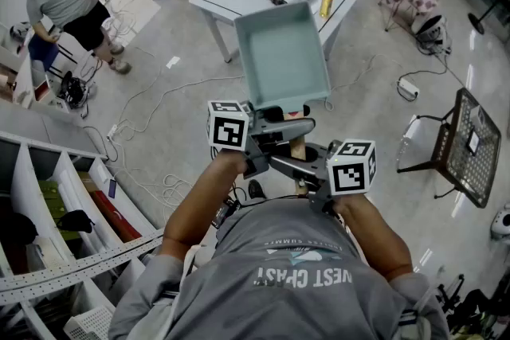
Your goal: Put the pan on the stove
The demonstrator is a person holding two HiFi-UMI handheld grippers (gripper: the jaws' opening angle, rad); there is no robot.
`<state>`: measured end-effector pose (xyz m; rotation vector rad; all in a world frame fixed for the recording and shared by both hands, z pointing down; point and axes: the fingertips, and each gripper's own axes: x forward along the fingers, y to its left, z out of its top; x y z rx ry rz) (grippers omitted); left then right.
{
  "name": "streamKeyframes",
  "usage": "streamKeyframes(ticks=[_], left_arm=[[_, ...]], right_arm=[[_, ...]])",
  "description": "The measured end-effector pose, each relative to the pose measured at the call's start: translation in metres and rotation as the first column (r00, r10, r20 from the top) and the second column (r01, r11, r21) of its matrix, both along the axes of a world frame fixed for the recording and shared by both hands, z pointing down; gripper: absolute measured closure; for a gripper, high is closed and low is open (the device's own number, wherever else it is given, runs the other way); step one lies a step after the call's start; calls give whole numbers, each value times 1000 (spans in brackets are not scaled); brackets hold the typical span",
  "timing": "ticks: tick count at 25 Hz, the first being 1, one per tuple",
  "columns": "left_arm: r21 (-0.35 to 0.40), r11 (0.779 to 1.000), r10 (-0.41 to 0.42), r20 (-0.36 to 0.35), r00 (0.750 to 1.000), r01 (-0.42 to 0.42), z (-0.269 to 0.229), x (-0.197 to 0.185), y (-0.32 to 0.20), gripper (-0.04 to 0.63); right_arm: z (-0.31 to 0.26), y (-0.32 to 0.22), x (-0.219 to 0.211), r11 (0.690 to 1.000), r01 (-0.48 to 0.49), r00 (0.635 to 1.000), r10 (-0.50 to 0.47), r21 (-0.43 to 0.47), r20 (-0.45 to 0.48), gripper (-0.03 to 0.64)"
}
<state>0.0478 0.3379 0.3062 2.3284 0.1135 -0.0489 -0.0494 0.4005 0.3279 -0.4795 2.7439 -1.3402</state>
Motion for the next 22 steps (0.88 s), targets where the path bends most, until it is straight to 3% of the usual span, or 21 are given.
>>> streamKeyframes(ticks=[8,22], left_arm=[[-10,1000,14,-2,1000,-14,6,-5,-8,374],[-46,995,81,-35,996,-83,9,-69,-44,373]], right_arm=[[4,-9,-6,1000,-17,1000,17,-9,5,545],[7,-51,-73,996,-82,997,82,-17,-15,528]])
